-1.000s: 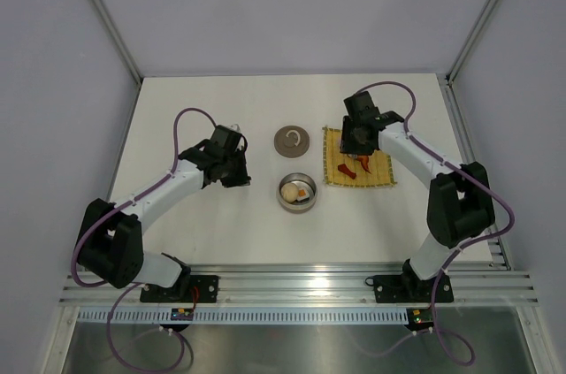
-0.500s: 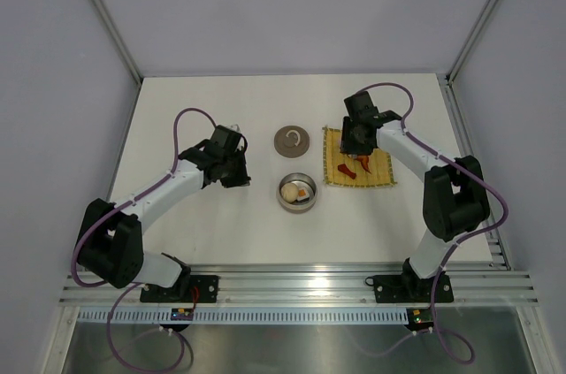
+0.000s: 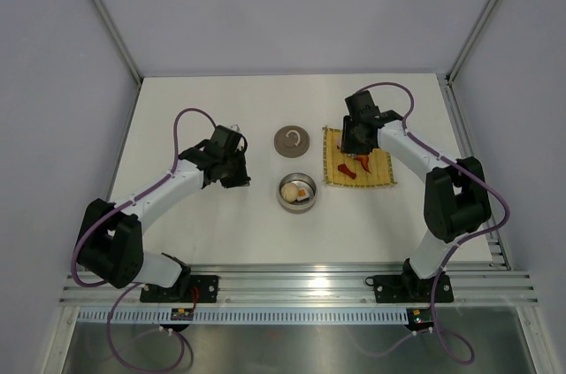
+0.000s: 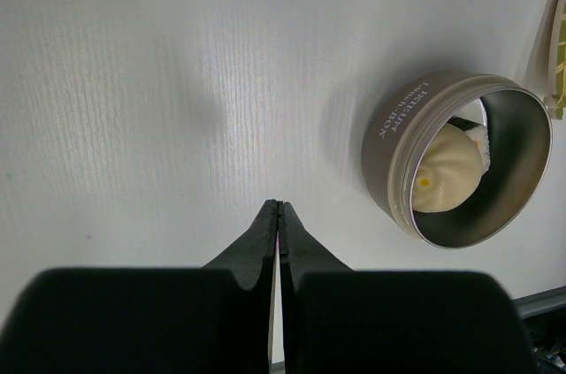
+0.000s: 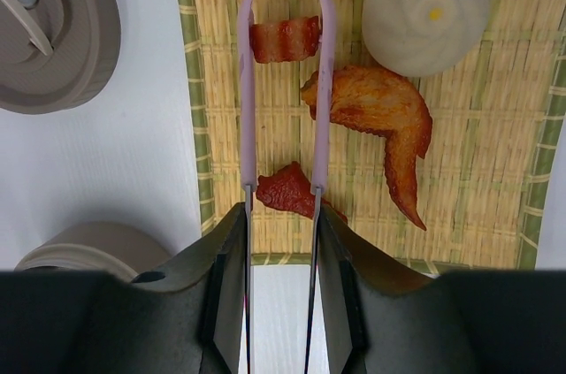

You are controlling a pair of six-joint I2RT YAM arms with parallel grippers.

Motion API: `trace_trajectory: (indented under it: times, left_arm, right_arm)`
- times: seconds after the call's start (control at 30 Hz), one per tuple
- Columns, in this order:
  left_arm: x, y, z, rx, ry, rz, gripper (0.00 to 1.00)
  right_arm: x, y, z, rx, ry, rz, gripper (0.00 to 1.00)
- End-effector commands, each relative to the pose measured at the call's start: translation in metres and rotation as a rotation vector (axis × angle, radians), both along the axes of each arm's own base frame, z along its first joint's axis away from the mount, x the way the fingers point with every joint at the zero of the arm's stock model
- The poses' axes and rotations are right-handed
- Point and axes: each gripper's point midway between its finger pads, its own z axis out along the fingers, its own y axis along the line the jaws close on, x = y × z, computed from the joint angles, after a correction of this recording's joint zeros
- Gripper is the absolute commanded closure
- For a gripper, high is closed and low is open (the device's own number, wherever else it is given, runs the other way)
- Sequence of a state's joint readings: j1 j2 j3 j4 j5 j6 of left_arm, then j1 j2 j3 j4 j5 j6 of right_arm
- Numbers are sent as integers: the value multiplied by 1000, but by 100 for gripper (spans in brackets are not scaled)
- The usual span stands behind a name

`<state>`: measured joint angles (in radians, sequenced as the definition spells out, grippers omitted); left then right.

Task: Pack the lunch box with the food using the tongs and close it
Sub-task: Pick up the fake food from the plate.

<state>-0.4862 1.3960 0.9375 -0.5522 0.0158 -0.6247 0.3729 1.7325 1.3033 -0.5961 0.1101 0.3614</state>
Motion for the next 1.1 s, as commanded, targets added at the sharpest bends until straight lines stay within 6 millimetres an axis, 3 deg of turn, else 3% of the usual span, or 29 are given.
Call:
trace_trajectory:
  times: [0.0,0.33,0.5,0.67,0.87,1.07]
  left_arm:
    - [6,0,8,-3,-31,5,100]
    - [6,0,7,-5,-33,8,100]
    - [7,-1,5,-13,-29,11,100]
    - [7,-3,5,-17,-29,10,100]
    - [8,-3,6,-18,-34,6,100]
    - [8,-5,7,-26,-36,1,100]
  right_arm:
    - [8,4,47,56,-115,9,92]
    - [-21,7,75,131,-149,36,96]
    - [-52,17,84,141,-145,95,97]
    - [-91,45,93,110,-135,165,97]
    - [-127,70,89,126,-93,212,97]
    - [-143,83,76,121,-51,252,97]
